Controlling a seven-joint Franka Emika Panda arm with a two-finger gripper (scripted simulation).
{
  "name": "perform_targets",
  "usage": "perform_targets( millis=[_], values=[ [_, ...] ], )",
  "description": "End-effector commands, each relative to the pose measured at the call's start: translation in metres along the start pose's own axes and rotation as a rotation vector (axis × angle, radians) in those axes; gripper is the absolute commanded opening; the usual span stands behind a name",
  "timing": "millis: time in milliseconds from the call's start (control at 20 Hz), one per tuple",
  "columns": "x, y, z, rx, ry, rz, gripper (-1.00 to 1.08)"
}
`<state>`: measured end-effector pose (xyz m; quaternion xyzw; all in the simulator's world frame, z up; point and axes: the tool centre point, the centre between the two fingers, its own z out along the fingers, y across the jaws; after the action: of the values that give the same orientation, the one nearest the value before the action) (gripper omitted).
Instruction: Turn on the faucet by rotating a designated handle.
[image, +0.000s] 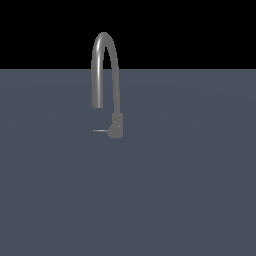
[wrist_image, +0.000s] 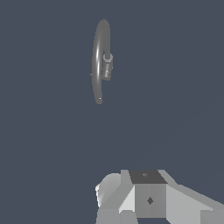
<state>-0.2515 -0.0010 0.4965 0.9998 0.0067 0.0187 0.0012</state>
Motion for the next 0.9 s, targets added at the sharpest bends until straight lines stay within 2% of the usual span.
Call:
perform_targets(
  millis=[0, 200, 400, 600, 850],
  values=[
    [0.000, 0.000, 0.000, 0.000, 0.000, 0.000, -1.00],
    [0.003, -0.002, 0.002, -0.015, -0.001, -0.016, -1.00],
    [0.012, -0.007, 0.006, -0.060, -0.004, -0.065, -1.00],
    [0.026, -0.016, 0.015, -0.133, -0.008, -0.144, -1.00],
    [0.048, -0.033, 0.031, -0.256, -0.015, -0.278, -1.00]
  ],
)
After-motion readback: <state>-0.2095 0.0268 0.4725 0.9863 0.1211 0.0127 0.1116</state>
